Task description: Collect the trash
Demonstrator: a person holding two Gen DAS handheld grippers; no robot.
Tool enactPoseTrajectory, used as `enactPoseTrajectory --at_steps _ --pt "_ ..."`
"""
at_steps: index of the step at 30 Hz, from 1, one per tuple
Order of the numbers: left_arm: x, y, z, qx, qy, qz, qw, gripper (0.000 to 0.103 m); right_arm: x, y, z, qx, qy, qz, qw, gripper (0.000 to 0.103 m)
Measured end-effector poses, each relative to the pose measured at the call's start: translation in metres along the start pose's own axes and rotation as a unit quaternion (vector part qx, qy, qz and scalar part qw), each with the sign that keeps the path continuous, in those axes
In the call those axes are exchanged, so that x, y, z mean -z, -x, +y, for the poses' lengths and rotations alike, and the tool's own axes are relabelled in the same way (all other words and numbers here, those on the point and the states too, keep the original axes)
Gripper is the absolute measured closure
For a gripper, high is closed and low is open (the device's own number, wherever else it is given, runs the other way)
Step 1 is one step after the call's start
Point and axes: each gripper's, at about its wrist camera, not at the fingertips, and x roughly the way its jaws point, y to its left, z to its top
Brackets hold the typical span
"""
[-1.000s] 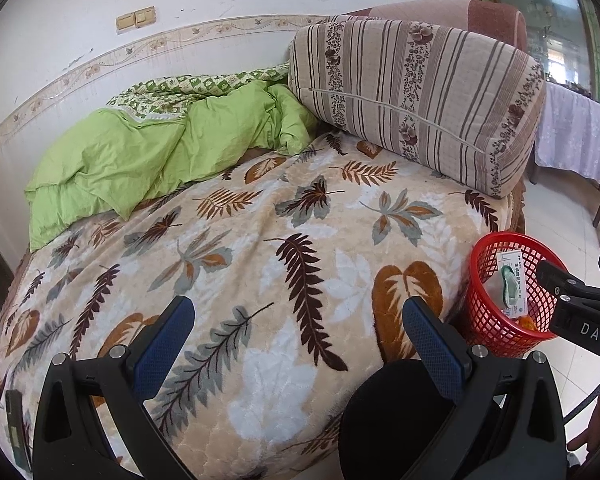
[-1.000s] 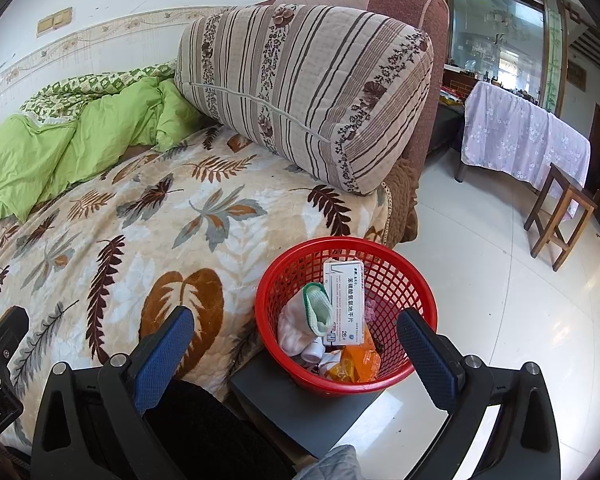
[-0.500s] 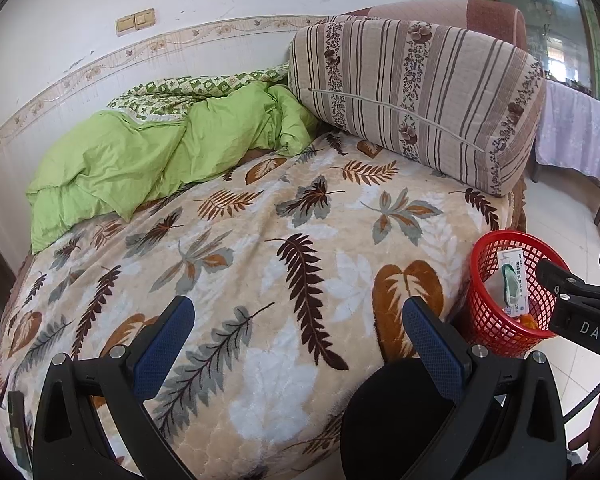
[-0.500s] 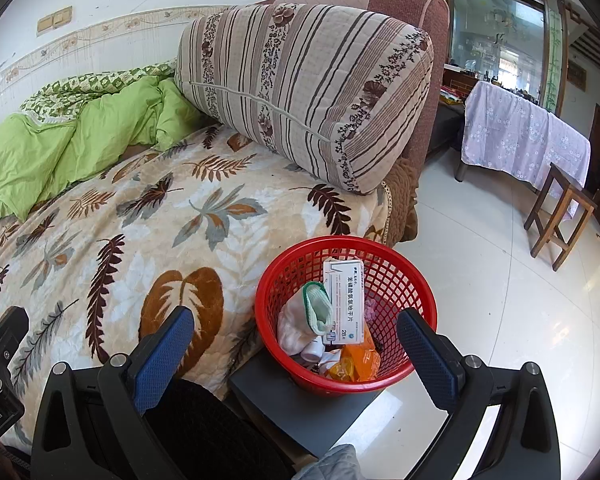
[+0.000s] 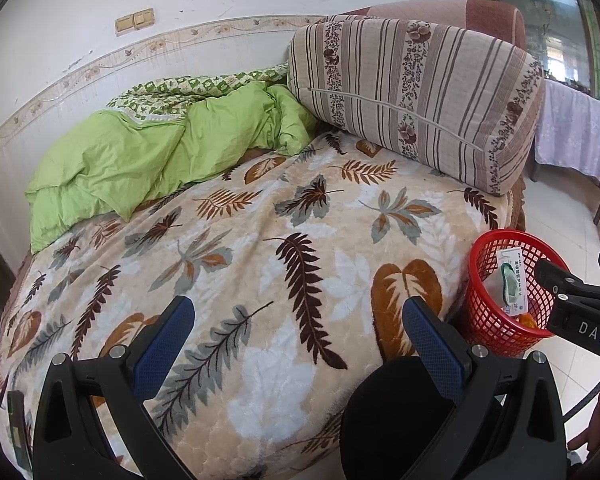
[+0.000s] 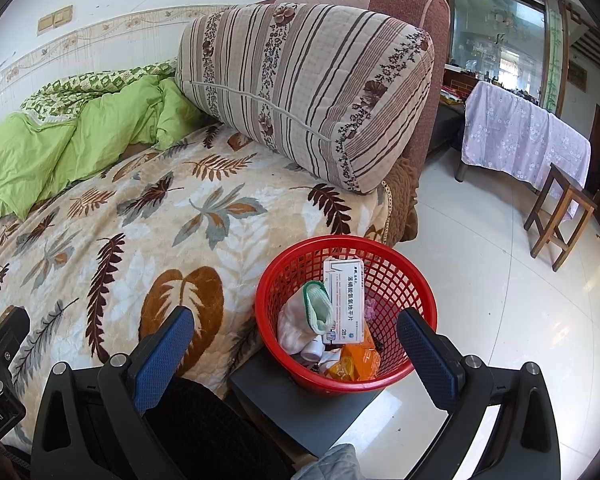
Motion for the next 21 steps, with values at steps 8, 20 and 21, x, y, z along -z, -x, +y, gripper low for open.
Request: enactPoseTrajectory --at_steps 8,20,21 --pt "0.0006 0.0008 0.0001 0.0 0.0 0.0 1.0 0.0 0.0012 0.0009 0.0 0.0 0.0 0.0 1.0 0.001" --pt "0.0007 0.001 0.0007 0.001 0.001 0.0 1.0 0.0 0.0011 0.0009 0.0002 0.001 0.001 0.0 1.0 0.001" --pt "0.0007 0.0009 0.001 0.001 0.0 0.0 1.0 0.0 0.001 0.0009 0.0002 0.001 0.001 0.0 1.0 0.001"
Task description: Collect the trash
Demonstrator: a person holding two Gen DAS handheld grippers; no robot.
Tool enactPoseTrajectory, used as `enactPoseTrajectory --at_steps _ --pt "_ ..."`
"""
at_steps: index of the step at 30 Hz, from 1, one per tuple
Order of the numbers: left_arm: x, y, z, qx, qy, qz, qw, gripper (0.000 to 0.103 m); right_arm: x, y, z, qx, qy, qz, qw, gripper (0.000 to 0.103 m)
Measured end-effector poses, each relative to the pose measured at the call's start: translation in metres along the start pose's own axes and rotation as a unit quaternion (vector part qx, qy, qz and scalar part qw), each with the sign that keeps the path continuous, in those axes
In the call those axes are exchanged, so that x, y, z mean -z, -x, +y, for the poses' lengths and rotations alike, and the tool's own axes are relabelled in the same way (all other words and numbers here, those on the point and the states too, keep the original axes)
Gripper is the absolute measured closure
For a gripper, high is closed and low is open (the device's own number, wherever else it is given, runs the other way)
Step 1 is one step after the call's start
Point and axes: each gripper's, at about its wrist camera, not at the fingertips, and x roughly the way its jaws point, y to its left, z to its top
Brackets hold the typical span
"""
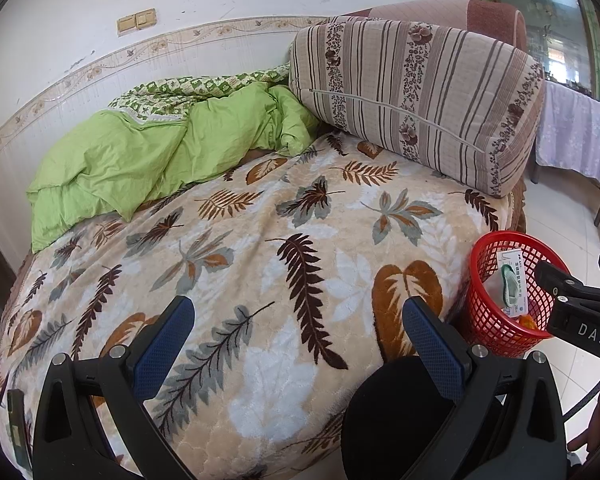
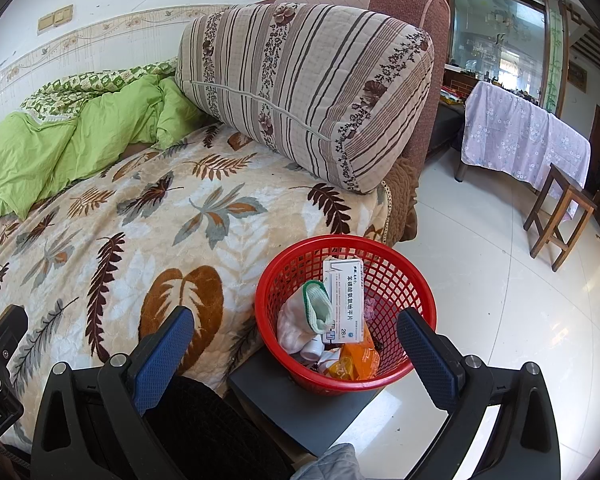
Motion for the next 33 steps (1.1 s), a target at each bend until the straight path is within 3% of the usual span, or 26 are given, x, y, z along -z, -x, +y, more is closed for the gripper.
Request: enactPoseTrajectory --at_steps 14,20,26,29,33 --pt "-0.001 0.003 -0.003 0.002 0.0 -0.001 1.0 0.0 0.002 0.0 0.0 0.0 0.003 0.001 1.0 0.001" --pt "0.003 -0.008 0.013 0.01 0.037 0.019 0.9991 0.0 -0.006 -0.007 0.012 -0.02 0.033 -0.003 0.999 0.001" --pt "0.013 -0.023 0.068 -0.024 0.099 0.045 0.9937 0.0 -0.025 -0.035 0.075 -0.074 0.133 0.012 0.988 0.001" --pt "0.028 -0.032 0.11 -0.053 0.151 0.066 0.985 0.0 -0.029 -0.052 0.119 -0.108 0.172 0.03 0.979 0.001" --pt "0.05 -0.056 0.168 -0.113 0.207 0.108 0.9658 0.0 -0.028 -0.083 0.196 -0.139 0.233 0.045 0.961 0.001"
